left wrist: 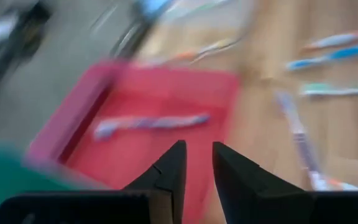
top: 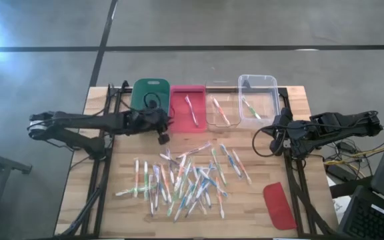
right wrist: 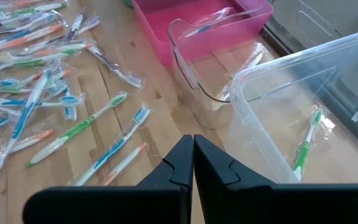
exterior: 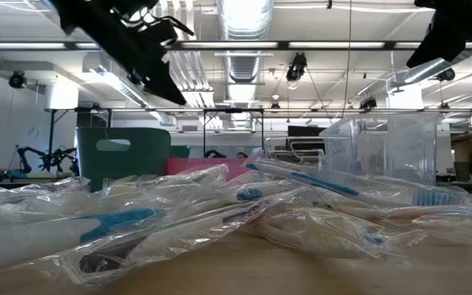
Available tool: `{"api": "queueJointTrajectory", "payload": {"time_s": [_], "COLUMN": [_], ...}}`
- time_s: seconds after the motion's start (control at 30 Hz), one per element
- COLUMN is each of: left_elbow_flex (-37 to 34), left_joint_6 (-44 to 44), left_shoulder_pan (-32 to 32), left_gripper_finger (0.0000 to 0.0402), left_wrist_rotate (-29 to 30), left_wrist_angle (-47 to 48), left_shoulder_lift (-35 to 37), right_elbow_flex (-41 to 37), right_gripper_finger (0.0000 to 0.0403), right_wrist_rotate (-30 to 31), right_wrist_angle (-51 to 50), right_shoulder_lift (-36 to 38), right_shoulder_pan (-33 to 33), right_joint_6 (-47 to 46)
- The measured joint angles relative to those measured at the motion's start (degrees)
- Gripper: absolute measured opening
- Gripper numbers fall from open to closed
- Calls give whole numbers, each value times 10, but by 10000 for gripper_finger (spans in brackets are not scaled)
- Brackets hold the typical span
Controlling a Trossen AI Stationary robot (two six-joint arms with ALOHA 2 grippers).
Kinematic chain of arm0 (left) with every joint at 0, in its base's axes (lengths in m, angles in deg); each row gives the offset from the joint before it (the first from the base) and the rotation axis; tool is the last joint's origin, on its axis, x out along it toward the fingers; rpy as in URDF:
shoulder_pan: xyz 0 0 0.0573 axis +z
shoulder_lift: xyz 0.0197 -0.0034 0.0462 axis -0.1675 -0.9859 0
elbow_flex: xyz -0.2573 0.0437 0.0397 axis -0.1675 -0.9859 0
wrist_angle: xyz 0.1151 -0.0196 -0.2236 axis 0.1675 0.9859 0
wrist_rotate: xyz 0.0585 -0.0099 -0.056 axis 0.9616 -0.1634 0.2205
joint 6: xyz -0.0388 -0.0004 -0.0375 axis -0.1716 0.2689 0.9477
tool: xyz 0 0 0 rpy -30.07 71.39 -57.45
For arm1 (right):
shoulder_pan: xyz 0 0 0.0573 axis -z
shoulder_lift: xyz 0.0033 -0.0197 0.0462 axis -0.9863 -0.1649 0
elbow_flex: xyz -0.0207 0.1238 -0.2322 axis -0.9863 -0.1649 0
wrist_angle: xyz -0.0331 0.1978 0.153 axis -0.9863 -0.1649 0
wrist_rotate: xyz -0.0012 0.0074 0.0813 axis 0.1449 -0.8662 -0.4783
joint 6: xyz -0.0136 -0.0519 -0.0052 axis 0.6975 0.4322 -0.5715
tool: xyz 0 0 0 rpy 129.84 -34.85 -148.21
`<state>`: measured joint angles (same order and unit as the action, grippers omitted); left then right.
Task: Pick & Place Toothbrushes
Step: Put the violet toothbrush into the green bin
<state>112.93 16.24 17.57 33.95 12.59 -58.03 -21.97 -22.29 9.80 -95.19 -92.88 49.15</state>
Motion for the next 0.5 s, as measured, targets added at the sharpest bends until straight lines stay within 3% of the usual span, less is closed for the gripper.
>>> {"api": "queueJointTrajectory", "payload": {"time_s": [0.2, 0.5], "left_elbow_flex": [110, 135], "left_joint_6": [160, 363], "left_shoulder_pan": [-48, -157], "left_gripper_finger": [83, 83], "left_wrist_rotate": [132, 241], "left_wrist_angle": [180, 255], "left_shoulder_lift": [-16, -20], "right_elbow_flex": [0, 0], "right_gripper_finger": [8, 8], "right_wrist_rotate": [0, 0], "right_wrist_angle": [0, 0], "right_shoulder_lift": [0, 0], "right_shoulder_pan": [0, 0], "right_joint_6": [0, 0]}}
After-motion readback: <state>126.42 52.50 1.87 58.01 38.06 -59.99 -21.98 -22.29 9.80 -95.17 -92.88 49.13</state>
